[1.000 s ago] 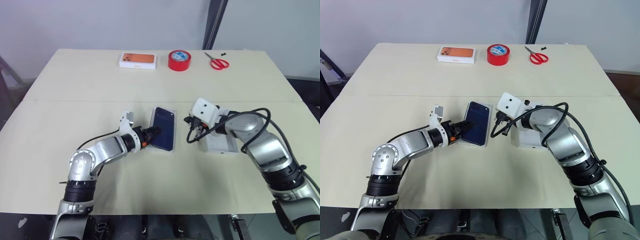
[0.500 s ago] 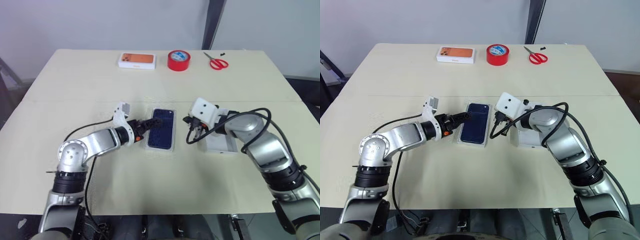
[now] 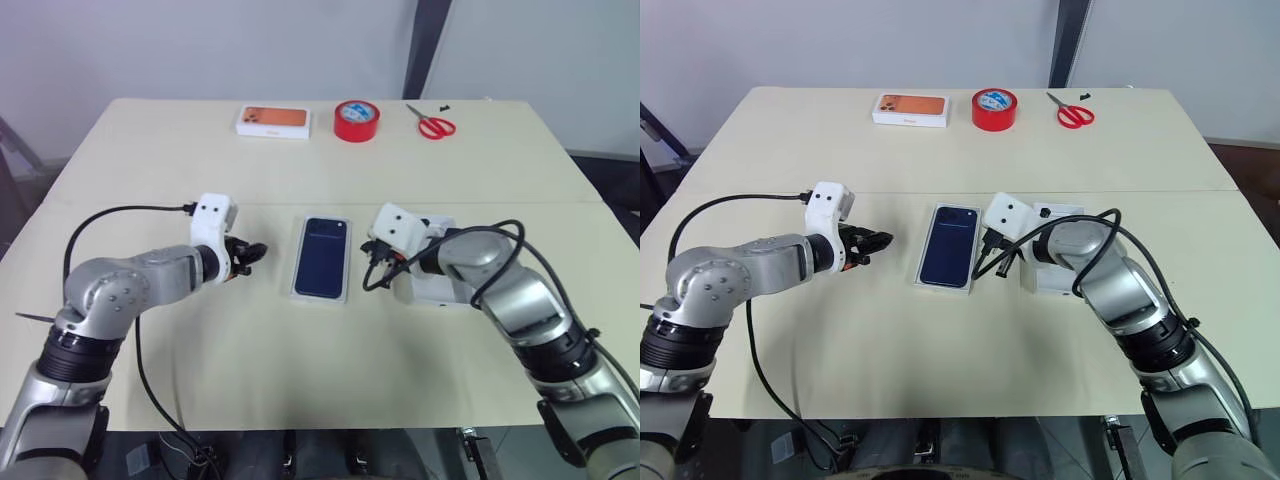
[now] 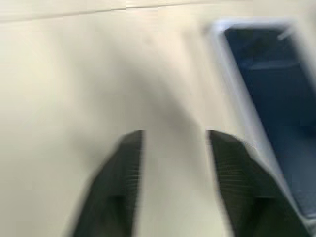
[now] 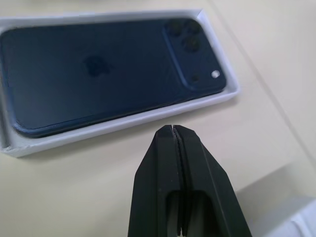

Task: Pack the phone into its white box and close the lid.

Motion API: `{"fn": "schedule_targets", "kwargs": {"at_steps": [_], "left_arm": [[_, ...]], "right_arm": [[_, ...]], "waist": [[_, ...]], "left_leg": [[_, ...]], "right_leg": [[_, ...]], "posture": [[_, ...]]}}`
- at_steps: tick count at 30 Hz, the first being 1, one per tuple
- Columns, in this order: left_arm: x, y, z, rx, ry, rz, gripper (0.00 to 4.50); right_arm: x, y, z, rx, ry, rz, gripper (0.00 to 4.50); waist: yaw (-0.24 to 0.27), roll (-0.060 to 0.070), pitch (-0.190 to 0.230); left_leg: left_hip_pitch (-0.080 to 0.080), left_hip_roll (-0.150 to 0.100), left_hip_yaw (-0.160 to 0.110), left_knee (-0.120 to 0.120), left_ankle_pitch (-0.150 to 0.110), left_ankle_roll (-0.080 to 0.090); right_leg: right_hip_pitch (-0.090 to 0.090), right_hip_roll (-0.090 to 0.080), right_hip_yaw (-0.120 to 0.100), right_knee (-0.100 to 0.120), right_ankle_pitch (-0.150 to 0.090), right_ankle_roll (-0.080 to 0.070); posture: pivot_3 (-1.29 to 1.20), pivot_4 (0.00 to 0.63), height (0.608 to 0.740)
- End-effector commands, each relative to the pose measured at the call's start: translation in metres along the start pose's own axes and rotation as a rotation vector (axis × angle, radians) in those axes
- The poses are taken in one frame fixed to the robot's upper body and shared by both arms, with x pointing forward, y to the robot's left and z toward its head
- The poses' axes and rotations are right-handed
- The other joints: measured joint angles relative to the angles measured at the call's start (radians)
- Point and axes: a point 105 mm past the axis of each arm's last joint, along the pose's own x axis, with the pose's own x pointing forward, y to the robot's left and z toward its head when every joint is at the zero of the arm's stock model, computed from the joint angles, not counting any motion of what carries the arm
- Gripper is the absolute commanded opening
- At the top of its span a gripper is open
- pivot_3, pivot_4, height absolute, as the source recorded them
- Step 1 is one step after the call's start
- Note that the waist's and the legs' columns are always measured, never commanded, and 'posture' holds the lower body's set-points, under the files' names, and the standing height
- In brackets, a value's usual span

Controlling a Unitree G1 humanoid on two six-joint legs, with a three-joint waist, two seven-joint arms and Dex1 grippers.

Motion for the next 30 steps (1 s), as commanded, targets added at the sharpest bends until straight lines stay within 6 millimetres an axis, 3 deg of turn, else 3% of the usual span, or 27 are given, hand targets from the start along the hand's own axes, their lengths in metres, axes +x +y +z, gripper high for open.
{"fn": "schedule_targets", "kwargs": {"at_steps": [1,7,13,24,30], "left_arm": [[0.009,-0.010,0.007,0.092,-0.033,-0.047,0.86],[0.033,-0.037,-0.001,0.195,0.027,-0.176,0.86],[0.043,-0.077,-0.007,0.244,0.076,-0.358,0.86],[0.044,-0.168,-0.014,0.331,0.153,-0.699,0.86],[0.042,-0.202,-0.020,0.376,0.180,-0.819,0.86]], "right_arm": [[0.004,-0.002,0.002,-0.035,0.021,-0.022,0.00],[0.025,0.009,-0.002,-0.065,0.077,-0.014,0.00],[0.021,0.010,0.004,-0.064,0.063,0.001,0.00],[-0.033,0.024,-0.028,-0.086,0.151,0.074,0.00],[-0.057,0.026,-0.049,-0.059,0.232,0.057,0.00]], "waist": [[0.001,0.000,0.000],[-0.002,0.000,0.000],[0.001,0.000,0.000],[0.038,0.000,0.000],[0.046,0.001,-0.001]], "left_leg": [[0.000,0.000,0.000,0.000,0.000,0.000],[-0.001,0.000,0.000,0.000,0.000,0.000],[-0.001,0.000,0.000,0.001,0.000,0.001],[-0.003,-0.005,-0.002,0.004,-0.003,0.007],[-0.003,-0.006,-0.002,0.004,-0.004,0.009]], "right_leg": [[0.000,0.000,0.000,0.000,0.000,0.000],[-0.001,0.000,0.000,0.001,0.000,0.000],[-0.001,0.000,0.000,0.001,0.000,0.000],[0.001,-0.004,0.000,-0.001,0.000,0.001],[0.002,-0.005,0.000,-0.002,0.000,0.001]], "posture": [[0.00,0.150,0.719],[0.00,0.150,0.719],[0.00,0.150,0.719],[0.00,0.150,0.719],[0.00,0.150,0.719]]}}
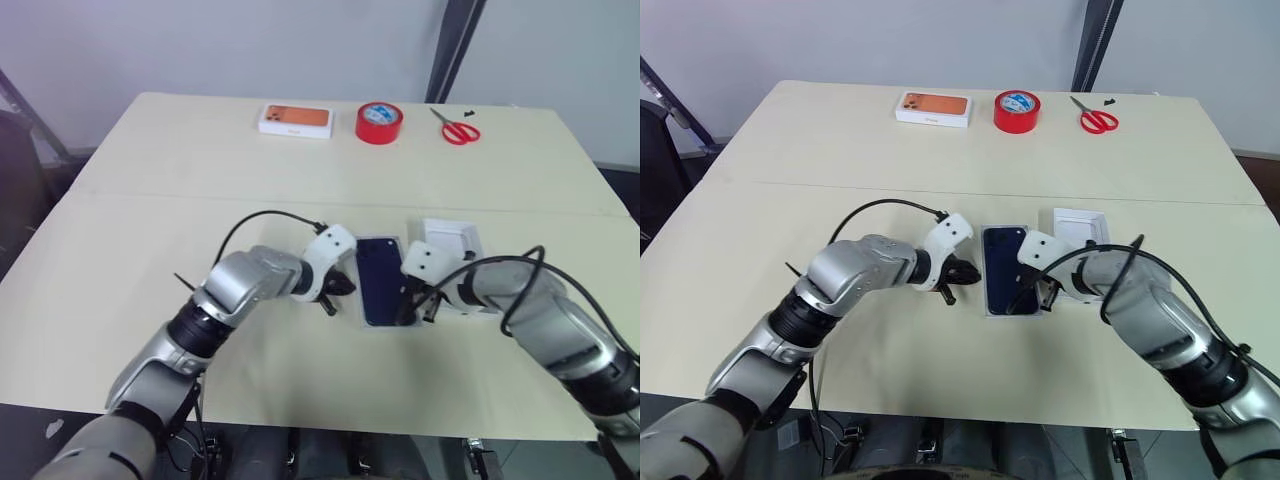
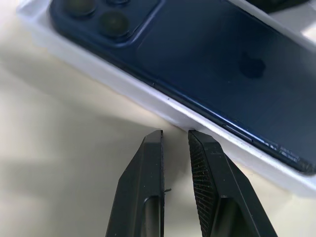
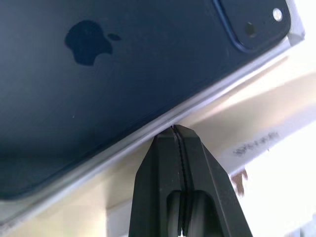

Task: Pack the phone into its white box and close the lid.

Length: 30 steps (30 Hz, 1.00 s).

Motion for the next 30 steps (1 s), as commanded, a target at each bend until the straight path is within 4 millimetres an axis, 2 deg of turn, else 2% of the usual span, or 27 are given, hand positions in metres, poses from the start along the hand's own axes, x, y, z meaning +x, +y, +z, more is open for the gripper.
{"fn": "schedule_targets", "kwargs": {"at_steps": [1,8,13,19,30], "left_arm": [[0.024,-0.055,0.006,0.056,0.016,-0.241,0.86],[0.027,-0.050,0.009,0.023,0.004,-0.226,0.86],[0.027,-0.038,0.008,-0.006,-0.004,-0.181,0.86],[0.021,-0.028,0.013,-0.033,-0.027,-0.149,0.86],[0.013,-0.020,0.006,-0.053,-0.022,-0.114,0.86]], "right_arm": [[-0.012,0.018,0.019,-0.054,-0.094,0.068,0.00],[-0.019,0.025,0.009,-0.038,-0.069,0.086,0.00],[-0.020,0.025,0.007,-0.030,-0.061,0.089,0.00],[-0.015,0.025,0.003,-0.022,-0.049,0.094,0.00],[-0.012,0.019,-0.006,-0.004,-0.022,0.072,0.00]], "waist": [[-0.001,0.000,0.000],[-0.003,0.000,0.000],[-0.003,0.000,0.000],[-0.005,0.000,0.000],[-0.008,0.000,0.000]], "left_leg": [[0.000,0.000,0.000,0.000,0.000,0.000],[0.005,-0.001,-0.001,0.001,-0.004,0.006],[0.007,-0.001,-0.001,0.001,-0.004,0.007],[0.007,-0.001,-0.001,0.001,-0.004,0.007],[0.008,0.000,-0.001,0.001,-0.003,0.004]], "right_leg": [[0.000,0.000,0.000,0.000,0.000,0.000],[0.005,-0.001,0.000,-0.001,-0.001,0.001],[0.008,-0.002,0.000,-0.002,-0.001,0.001],[0.008,-0.002,0.000,-0.002,-0.001,0.001],[0.008,-0.002,0.000,-0.002,-0.001,0.001]], "posture": [[0.00,0.150,0.719],[0.00,0.150,0.719],[0.00,0.150,0.719],[0.00,0.150,0.719],[0.00,0.150,0.719]]}}
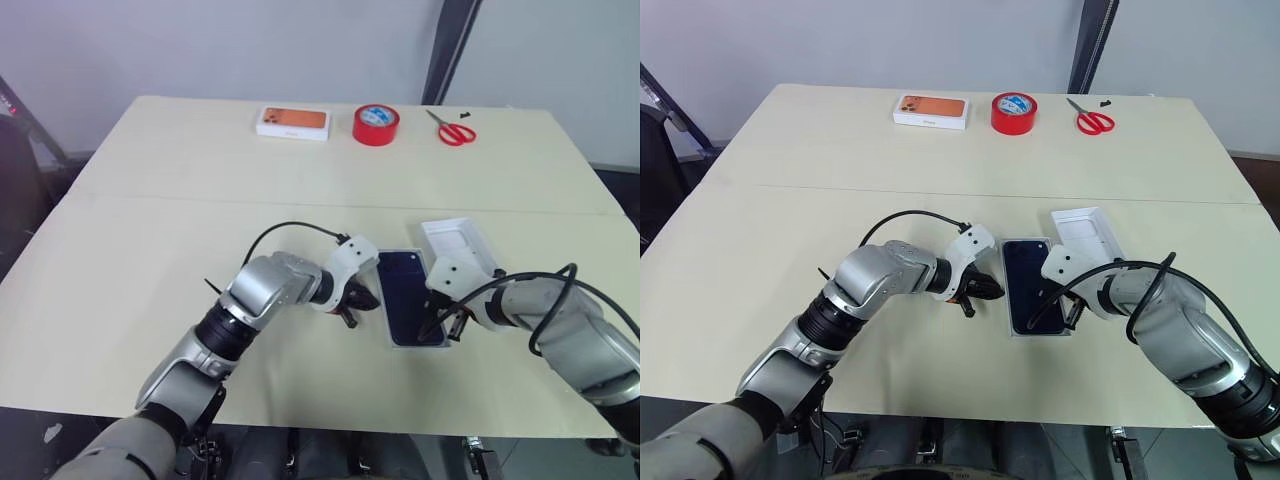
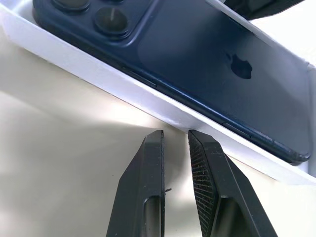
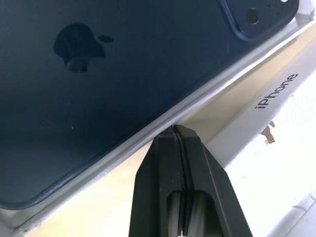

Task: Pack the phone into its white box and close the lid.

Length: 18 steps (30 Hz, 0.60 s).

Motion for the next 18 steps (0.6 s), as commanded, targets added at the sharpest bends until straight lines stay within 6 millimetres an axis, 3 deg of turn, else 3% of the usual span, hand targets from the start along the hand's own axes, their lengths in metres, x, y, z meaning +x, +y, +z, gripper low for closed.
{"fn": "schedule_targets", "kwargs": {"at_steps": [1,5,11,14,18], "left_arm": [[-0.001,-0.005,0.003,0.004,-0.016,-0.011,0.86],[-0.007,-0.002,0.002,-0.006,-0.022,-0.005,0.81],[-0.019,0.005,0.000,-0.024,-0.035,0.011,0.81],[-0.029,0.006,-0.002,-0.040,-0.066,0.007,0.81],[-0.028,-0.003,-0.009,-0.040,-0.063,-0.030,0.81]], "right_arm": [[-0.003,0.010,0.017,-0.050,-0.087,0.060,0.00],[-0.008,0.004,0.013,-0.019,-0.083,0.072,1.32],[-0.033,-0.014,0.015,0.025,-0.123,0.064,4.29],[-0.046,-0.032,0.016,0.105,-0.157,0.036,4.29],[-0.043,-0.039,0.002,0.138,-0.108,0.006,4.29]], "waist": [[-0.002,0.000,0.000],[-0.010,0.000,0.000],[-0.022,0.000,0.000],[-0.025,0.001,0.001],[-0.020,0.001,0.001]], "left_leg": [[0.000,0.000,0.000,0.000,0.000,0.000],[0.000,0.000,0.000,0.000,0.000,0.000],[0.000,0.001,0.000,0.000,-0.001,0.002],[0.000,0.001,0.000,0.000,-0.001,0.002],[0.000,0.001,0.000,0.000,-0.001,0.002]], "right_leg": [[0.000,0.000,0.000,0.000,0.000,0.000],[0.000,0.000,0.000,0.000,0.000,0.000],[0.000,0.000,0.000,0.001,0.000,0.000],[-0.001,0.000,0.000,0.001,0.000,0.000],[-0.001,0.000,0.000,0.001,0.000,0.000]], "posture": [[0.00,0.150,0.719],[0.00,0.150,0.719],[0.00,0.150,0.719],[0.00,0.150,0.719],[0.00,0.150,0.719]]}}
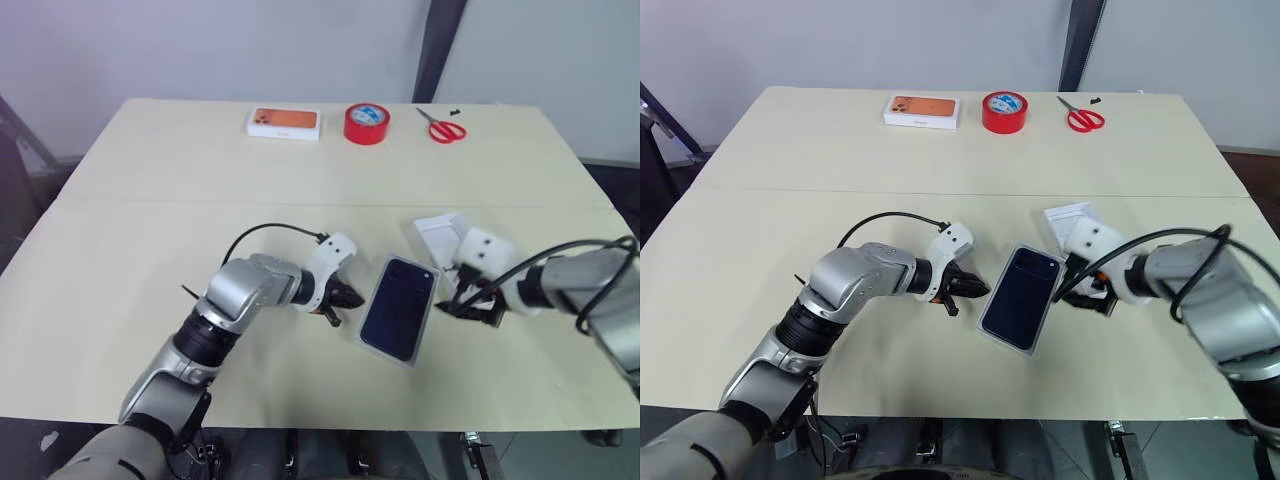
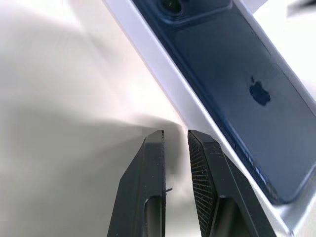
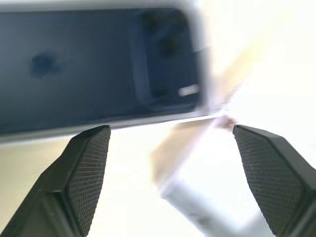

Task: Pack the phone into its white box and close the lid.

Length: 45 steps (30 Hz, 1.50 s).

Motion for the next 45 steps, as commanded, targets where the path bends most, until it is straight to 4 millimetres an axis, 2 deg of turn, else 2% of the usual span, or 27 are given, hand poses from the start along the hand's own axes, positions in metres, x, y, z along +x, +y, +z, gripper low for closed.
{"fn": "schedule_targets", "kwargs": {"at_steps": [1,4,7,13,14,18,25,30,34,37,43,45], "left_arm": [[-0.001,-0.014,0.002,0.045,-0.018,-0.053,0.81],[0.000,-0.016,0.000,0.067,-0.001,-0.058,0.81],[0.000,-0.016,0.000,0.091,0.013,-0.059,0.81],[-0.001,-0.017,0.000,0.109,0.026,-0.072,0.81],[-0.001,-0.017,-0.001,0.114,0.030,-0.075,0.81],[0.000,-0.017,0.001,0.124,0.036,-0.084,0.81],[0.008,-0.023,0.012,0.145,0.027,-0.116,0.81],[0.010,-0.022,0.013,0.146,0.028,-0.106,0.81],[0.007,-0.017,0.009,0.137,0.031,-0.089,0.81],[0.003,-0.014,0.008,0.123,0.026,-0.077,0.81],[-0.011,-0.006,0.009,0.105,-0.023,-0.054,0.81],[-0.018,-0.003,0.011,0.114,-0.059,-0.045,0.81]], "right_arm": [[-0.002,-0.003,-0.007,-0.013,0.030,-0.017,4.29],[-0.001,0.019,-0.004,-0.074,0.018,0.082,4.29],[0.003,0.035,-0.009,-0.107,0.037,0.132,3.46],[0.020,0.040,-0.013,-0.145,0.064,0.108,0.33],[0.023,0.040,-0.013,-0.153,0.069,0.101,0.04],[0.034,0.036,-0.014,-0.189,0.076,0.072,0.04],[0.050,0.016,0.003,-0.195,0.036,0.018,0.04],[0.051,0.011,0.002,-0.213,0.045,0.016,0.04],[0.042,0.005,-0.002,-0.203,0.060,0.008,0.04],[0.032,0.005,-0.001,-0.171,0.048,0.023,0.91],[0.011,-0.014,0.010,0.025,-0.046,-0.013,3.87],[0.005,-0.020,0.010,0.097,-0.052,-0.029,3.87]], "waist": [[0.003,0.000,0.000],[0.001,0.000,0.000],[0.001,0.000,0.000],[0.000,0.000,0.000],[0.000,0.000,0.000],[0.001,0.000,0.000],[-0.001,0.000,0.000],[0.001,0.000,0.000],[0.000,0.000,0.000],[0.000,0.000,0.000],[-0.002,0.000,0.000],[-0.002,0.000,0.000]], "left_leg": [[0.000,0.000,0.000,0.000,0.000,-0.001],[-0.001,-0.001,0.000,0.000,0.002,-0.003],[-0.001,0.000,0.000,0.000,0.001,-0.002],[0.000,0.000,0.000,0.000,0.000,-0.001],[0.000,0.000,0.000,0.000,0.001,-0.002],[0.000,-0.001,0.000,0.000,0.002,-0.003],[0.000,-0.001,0.000,0.000,0.002,-0.004],[0.000,-0.001,0.001,0.000,0.002,-0.004],[0.000,-0.001,0.001,0.000,0.002,-0.004],[0.000,-0.001,0.001,0.000,0.002,-0.004],[0.000,0.000,0.001,0.000,0.002,-0.003],[0.000,0.000,0.001,0.000,0.002,-0.004]], "right_leg": [[0.000,0.000,0.000,0.000,0.000,0.000],[0.000,-0.001,0.000,-0.001,0.000,0.000],[0.000,0.000,0.000,-0.001,0.000,0.000],[0.000,0.000,0.000,0.000,0.000,0.000],[0.000,0.000,0.000,0.000,0.000,0.000],[0.000,0.000,0.000,-0.001,0.000,0.000],[0.000,0.000,0.000,0.000,0.000,0.000],[0.000,0.000,0.000,0.000,0.000,0.000],[0.000,0.000,0.000,0.000,0.000,0.000],[0.000,0.000,0.000,0.000,0.000,0.000],[0.000,0.000,0.000,0.001,0.000,0.000],[0.000,0.000,0.000,0.001,0.000,0.000]], "posture": [[0.00,0.150,0.719],[0.00,0.150,0.719],[0.00,0.150,0.719],[0.00,0.150,0.719],[0.00,0.150,0.719],[0.00,0.150,0.719],[0.00,0.150,0.719],[0.00,0.150,0.719],[0.00,0.150,0.719],[0.00,0.150,0.719],[0.00,0.150,0.719],[0.00,0.150,0.719]]}}
